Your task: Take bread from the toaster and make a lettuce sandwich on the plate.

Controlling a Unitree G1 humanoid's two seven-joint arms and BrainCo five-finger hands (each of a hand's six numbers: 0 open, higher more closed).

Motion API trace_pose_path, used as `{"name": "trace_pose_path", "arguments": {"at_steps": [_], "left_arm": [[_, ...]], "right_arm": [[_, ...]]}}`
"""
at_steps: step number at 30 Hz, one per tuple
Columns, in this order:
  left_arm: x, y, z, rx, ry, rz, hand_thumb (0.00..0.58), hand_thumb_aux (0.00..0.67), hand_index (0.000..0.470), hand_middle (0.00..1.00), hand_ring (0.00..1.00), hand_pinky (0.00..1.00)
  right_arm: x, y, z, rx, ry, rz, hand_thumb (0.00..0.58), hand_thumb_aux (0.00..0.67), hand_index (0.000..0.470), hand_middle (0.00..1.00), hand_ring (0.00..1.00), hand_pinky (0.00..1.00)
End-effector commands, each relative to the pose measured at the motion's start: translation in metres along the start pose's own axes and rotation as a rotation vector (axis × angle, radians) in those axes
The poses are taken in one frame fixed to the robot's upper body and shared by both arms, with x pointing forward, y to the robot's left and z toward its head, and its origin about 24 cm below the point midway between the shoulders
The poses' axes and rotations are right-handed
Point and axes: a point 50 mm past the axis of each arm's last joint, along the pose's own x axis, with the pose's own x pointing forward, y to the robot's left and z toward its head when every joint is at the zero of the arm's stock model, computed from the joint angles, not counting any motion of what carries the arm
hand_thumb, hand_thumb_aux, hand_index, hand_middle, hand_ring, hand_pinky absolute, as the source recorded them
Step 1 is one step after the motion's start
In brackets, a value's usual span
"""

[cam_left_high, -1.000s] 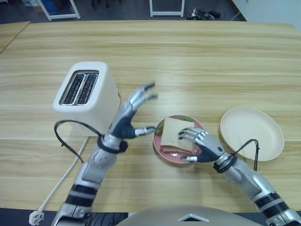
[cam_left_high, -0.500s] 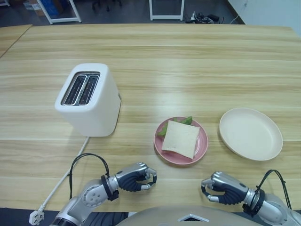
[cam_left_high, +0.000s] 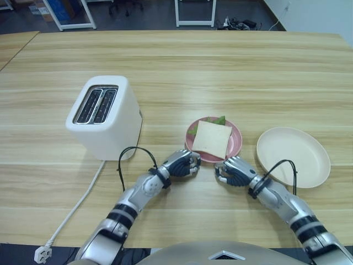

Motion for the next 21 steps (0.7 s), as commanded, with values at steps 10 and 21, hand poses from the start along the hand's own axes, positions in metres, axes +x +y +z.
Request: {"name": "trace_pose_path", "arguments": {"at_steps": [10, 21], "left_arm": [[0.026, 0.004, -0.037, 0.033, 0.277, 0.110, 0.580, 0.670, 0.470, 1.00, 1.00, 1.00], [-0.015, 0.036, 0.014, -0.343, -0.287, 0.682, 0.000, 0.000, 0.000, 0.00, 0.00, 0.00]], "right_arm": [[0.057, 0.008, -0.024, 0.089, 0.255, -0.032, 0.580, 0.670, 0.470, 1.00, 1.00, 1.00], [0.014, -0.026, -0.009, 0.327, 0.011, -0.569, 0.000, 0.000, 0.000, 0.00, 0.00, 0.00]]}}
